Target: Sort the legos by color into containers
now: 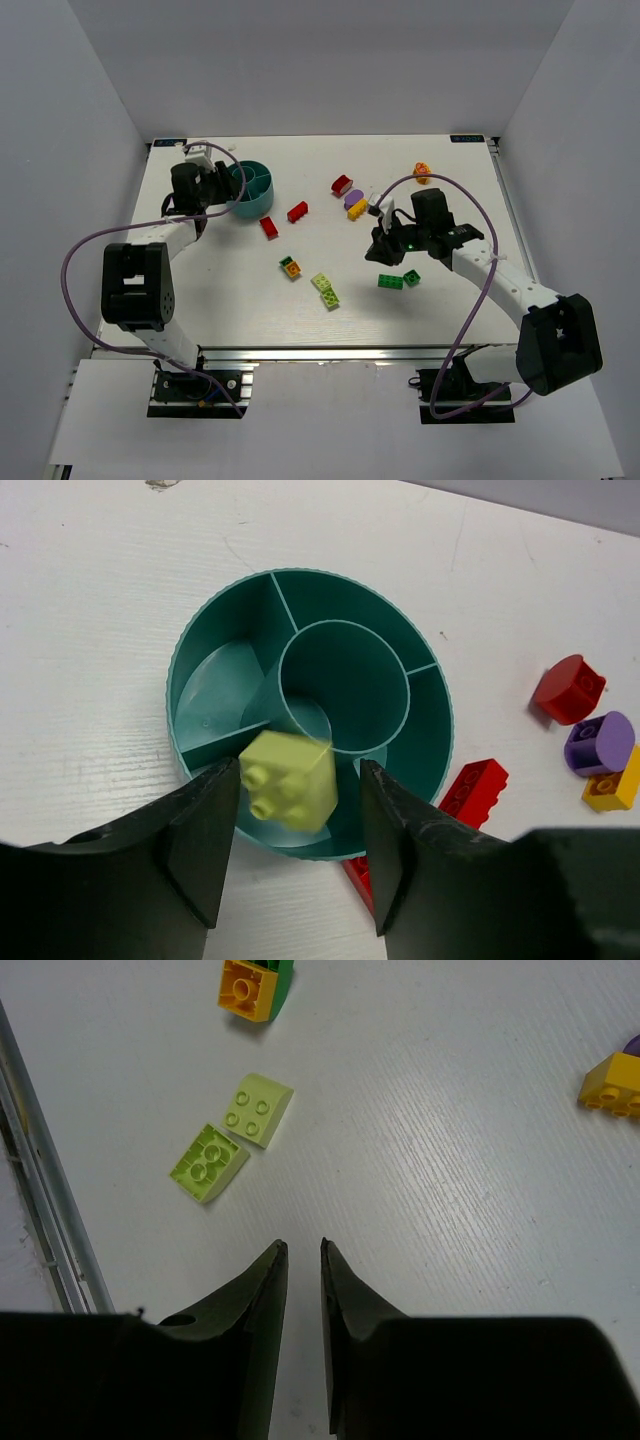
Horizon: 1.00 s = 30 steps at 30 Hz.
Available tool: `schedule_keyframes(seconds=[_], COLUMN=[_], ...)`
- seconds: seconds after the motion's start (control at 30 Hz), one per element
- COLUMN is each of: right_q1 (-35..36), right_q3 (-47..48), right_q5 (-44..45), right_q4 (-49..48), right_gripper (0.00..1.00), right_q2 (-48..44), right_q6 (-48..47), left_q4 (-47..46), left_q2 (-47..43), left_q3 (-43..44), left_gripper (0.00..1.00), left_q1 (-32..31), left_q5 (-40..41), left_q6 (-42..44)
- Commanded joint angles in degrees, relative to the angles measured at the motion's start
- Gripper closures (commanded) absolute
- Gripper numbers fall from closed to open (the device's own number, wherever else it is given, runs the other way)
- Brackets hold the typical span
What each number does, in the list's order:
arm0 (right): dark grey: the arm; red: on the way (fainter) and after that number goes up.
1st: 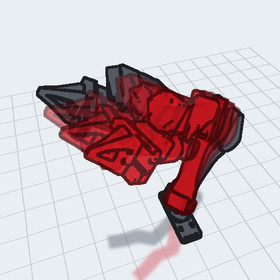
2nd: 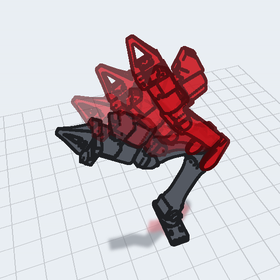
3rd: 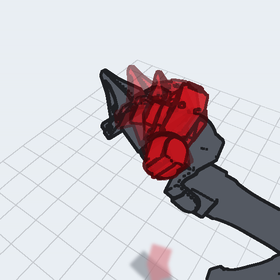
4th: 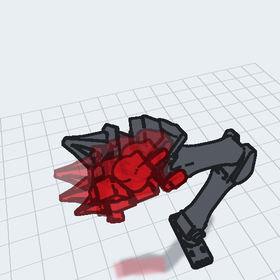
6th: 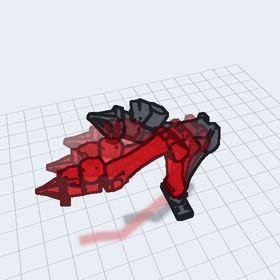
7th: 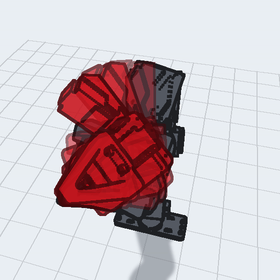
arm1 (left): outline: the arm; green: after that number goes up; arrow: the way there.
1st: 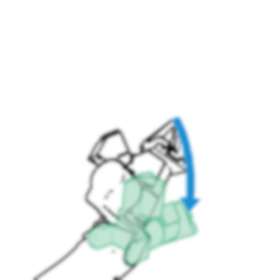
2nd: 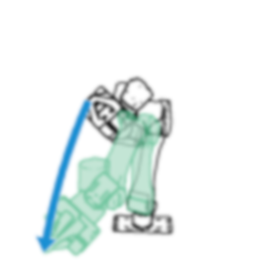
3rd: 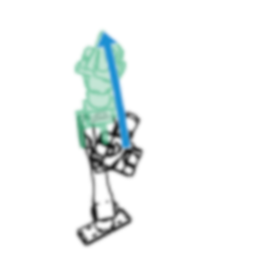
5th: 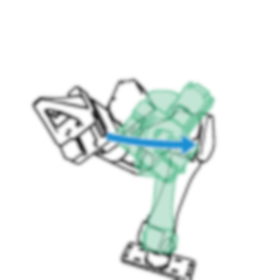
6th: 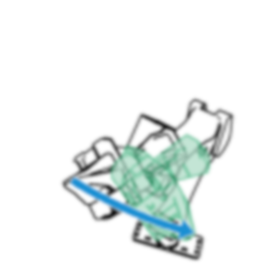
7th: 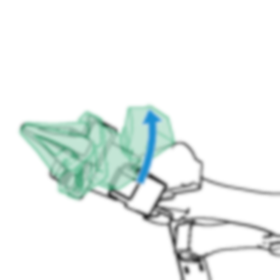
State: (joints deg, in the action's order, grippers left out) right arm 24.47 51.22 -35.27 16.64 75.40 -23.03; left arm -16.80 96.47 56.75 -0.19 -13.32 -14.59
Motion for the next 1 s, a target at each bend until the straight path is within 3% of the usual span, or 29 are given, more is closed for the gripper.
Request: schedule_keyframes(seconds=[0.0, 0.1, 0.3, 0.33, 0.37, 0.43, 0.47, 0.6, 0.63, 0.7, 0.77, 0.8, 0.93, 0.97], right_q1=[-0.3, -0.2, -0.2, -0.2, -0.1, 0.1, 0.5, 4.5, 7.0, 11.0, 14.0, 15.5, 22.4, 23.4], right_q3=[2.1, 2.0, 2.2, 2.4, 2.5, 2.9, 3.0, 4.1, 4.7, 5.5, 6.8, 7.2, 9.2, 10.1], right_q5=[-0.4, -0.5, -1.6, -2.0, -3.1, -4.2, -4.4, -1.0, 0.2, 4.6, 8.9, 12.5, 21.5, 25.5], right_q4=[0.3, 0.4, 1.6, 2.3, 2.8, 4.0, 4.4, 5.7, 5.8, 5.8, 5.1, 5.1, 4.2, 4.1], right_gripper=[0.74, 0.73, 0.68, 0.64, 0.51, 0.37, 0.29, 0.21, 0.2, 0.19, 0.14, 0.13, 0.11, 0.11], right_q2=[0.1, 0.1, -0.2, -0.3, -0.2, -0.2, -0.1, 1.1, 2.0, 3.6, 4.8, 5.4, 9.3, 10.1], right_q6=[-0.9, -0.9, -2.3, -2.9, -3.9, -4.4, -4.6, -2.9, -1.9, 2.4, 6.5, 8.2, 17.9, 21.1], left_q4=[-1.6, -1.6, -1.5, -1.3, 0.0, 2.4, 6.2, 16.8, 19.6, 23.0, 25.9, 27.1, 33.1, 36.0], left_q2=[0.2, 0.0, -2.7, -3.6, -5.7, -8.1, -10.6, -18.2, -20.2, -27.1, -32.0, -34.5, -47.1, -48.6], left_q3=[2.3, 2.6, 2.7, 2.7, 2.9, 3.4, 3.7, 3.5, 2.8, -1.0, -3.9, -5.3, -11.0, -11.9], left_gripper=[0.34, 0.29, 0.3, 0.34, 0.37, 0.48, 0.59, 0.68, 0.66, 0.47, 0.33, 0.2, 0.02, 0.02], left_q1=[0.1, 0.1, 0.1, 0.1, 0.1, 0.1, 0.1, 0.1, 1.9, 2.2, 2.3, 2.4, 2.5, 2.6], left_q5=[-1.0, -0.9, -0.1, 0.3, 0.9, 2.2, 2.6, 3.6, 3.7, 3.7, 5.7, 6.6, 10.4, 11.9], left_q6=[-0.3, -0.4, -1.8, -2.4, -3.7, -5.2, -6.6, -8.5, -8.8, -10.8, -13.0, -15.4, -20.9, -22.6])
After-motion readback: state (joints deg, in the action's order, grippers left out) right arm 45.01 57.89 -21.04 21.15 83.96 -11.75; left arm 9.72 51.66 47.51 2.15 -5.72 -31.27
